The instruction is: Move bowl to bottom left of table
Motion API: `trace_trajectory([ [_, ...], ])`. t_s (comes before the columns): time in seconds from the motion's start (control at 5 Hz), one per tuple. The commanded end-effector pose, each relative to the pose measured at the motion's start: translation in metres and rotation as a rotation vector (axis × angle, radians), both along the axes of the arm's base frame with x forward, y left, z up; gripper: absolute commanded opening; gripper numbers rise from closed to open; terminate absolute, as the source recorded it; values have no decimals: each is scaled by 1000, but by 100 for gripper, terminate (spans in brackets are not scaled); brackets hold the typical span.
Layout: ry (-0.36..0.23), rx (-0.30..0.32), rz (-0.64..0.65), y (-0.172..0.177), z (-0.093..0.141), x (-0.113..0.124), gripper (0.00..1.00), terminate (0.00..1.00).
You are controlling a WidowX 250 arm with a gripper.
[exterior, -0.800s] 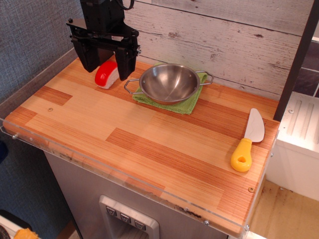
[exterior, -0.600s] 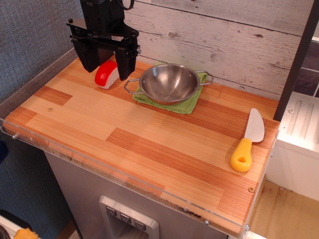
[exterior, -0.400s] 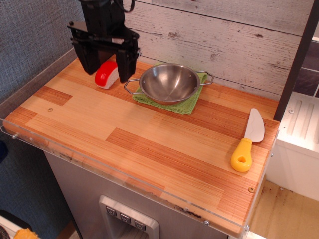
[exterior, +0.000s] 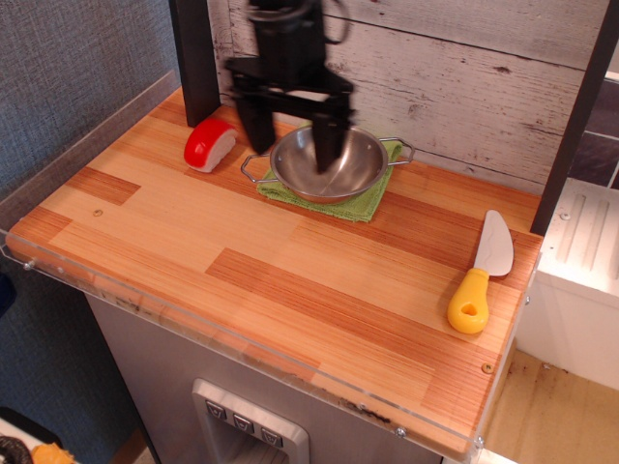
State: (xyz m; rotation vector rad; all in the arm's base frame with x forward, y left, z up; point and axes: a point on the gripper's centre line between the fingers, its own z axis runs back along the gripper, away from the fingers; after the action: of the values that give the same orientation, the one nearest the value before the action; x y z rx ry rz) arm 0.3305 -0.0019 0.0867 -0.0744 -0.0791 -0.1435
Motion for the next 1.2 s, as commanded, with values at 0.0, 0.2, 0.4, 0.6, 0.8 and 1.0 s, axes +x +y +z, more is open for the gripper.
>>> trace_trajectory([
  [0.0,-32,-7,-115,-38,-17,31,100,0],
  [0.2,-22,9,-110,-35,-35,43,100,0],
  [0.4,5,34,-106,-34,-48,47,100,0],
  [0.6,5,42,-135,-36,-50,47,0,0],
  [0.8,2,46,-137,-36,-47,45,0,0],
  [1.0,-4,43,-133,-33,-42,43,0,0],
])
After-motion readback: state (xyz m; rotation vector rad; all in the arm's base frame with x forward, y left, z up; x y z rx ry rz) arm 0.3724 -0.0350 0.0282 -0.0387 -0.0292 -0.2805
